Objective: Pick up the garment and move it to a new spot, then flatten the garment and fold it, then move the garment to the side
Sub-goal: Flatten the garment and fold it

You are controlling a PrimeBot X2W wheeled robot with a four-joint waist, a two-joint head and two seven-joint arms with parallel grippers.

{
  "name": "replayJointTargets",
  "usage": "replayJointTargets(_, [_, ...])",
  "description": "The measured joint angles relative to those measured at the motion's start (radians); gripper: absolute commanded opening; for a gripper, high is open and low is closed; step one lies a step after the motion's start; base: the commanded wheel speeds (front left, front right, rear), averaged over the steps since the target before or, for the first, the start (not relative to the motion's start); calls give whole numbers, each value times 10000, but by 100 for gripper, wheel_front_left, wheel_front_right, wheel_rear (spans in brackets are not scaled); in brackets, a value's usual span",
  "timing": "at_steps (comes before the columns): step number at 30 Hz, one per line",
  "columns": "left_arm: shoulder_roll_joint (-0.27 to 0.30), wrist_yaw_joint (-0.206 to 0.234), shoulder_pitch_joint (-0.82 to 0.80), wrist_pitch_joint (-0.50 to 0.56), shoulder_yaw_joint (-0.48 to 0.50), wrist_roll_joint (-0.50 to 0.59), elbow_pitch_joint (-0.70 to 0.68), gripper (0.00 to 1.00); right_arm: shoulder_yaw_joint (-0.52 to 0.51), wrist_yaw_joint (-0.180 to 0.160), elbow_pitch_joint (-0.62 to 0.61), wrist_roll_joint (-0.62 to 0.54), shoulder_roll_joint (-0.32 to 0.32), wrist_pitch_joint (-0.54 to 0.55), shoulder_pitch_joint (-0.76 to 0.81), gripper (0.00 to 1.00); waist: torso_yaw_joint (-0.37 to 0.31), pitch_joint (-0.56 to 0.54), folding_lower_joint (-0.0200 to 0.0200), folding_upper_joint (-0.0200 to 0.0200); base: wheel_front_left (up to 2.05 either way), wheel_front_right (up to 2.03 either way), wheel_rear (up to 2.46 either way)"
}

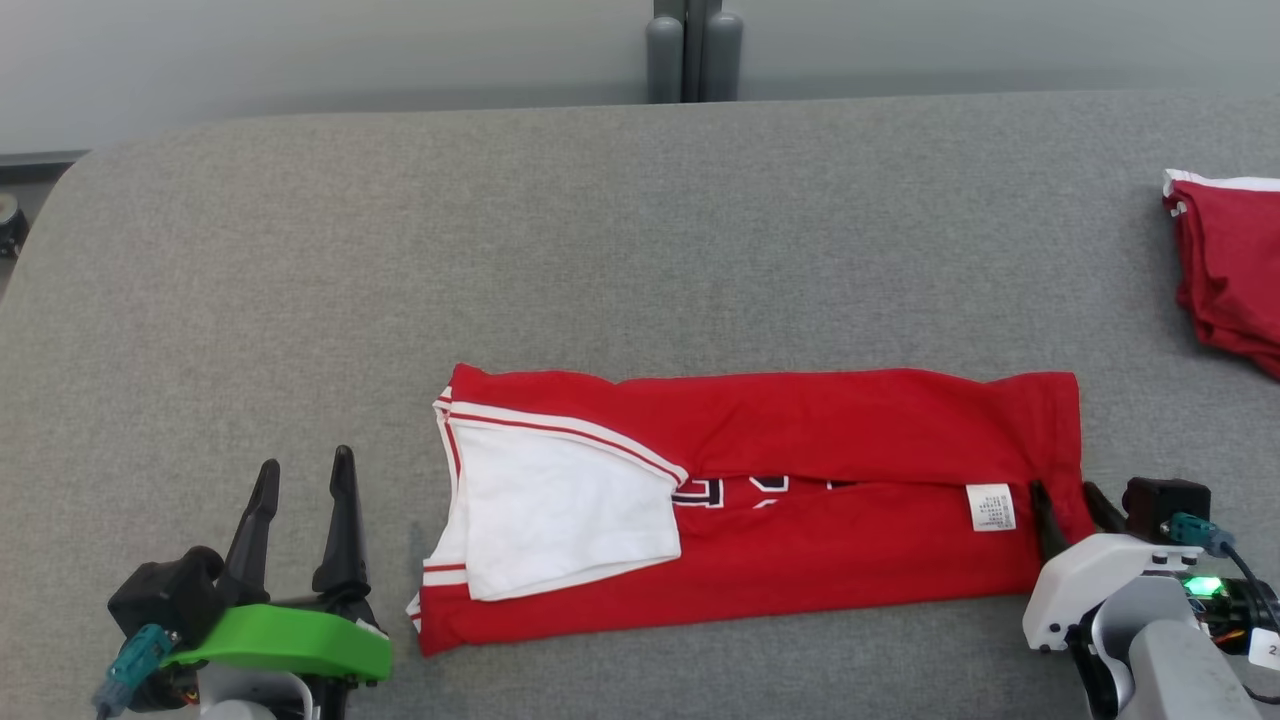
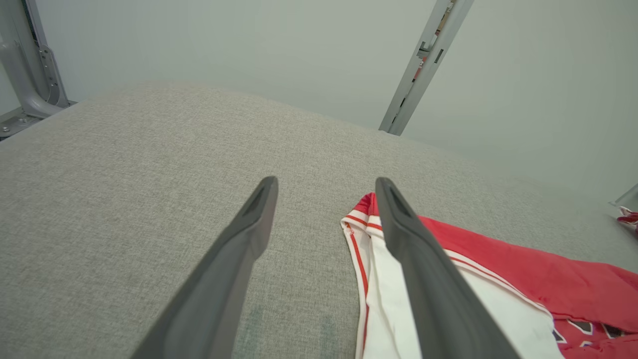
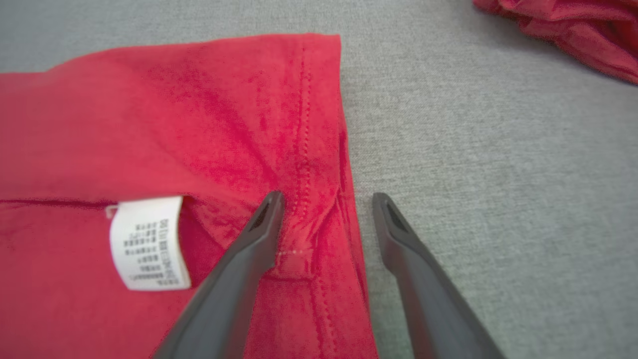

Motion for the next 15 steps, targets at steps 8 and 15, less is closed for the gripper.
replayJointTargets(8, [-336,-140,-9,0,510,420,-59,100,-353,10,119,-249,77,-224,-456,0,-301,-89,0,0,0,0,0])
replayJointTargets(15, [-541,-301,-8,0,752,738,-56,100,-1233,10,-993,-669,-161,84,-497,0,-586,-124,0,0,0,0,0])
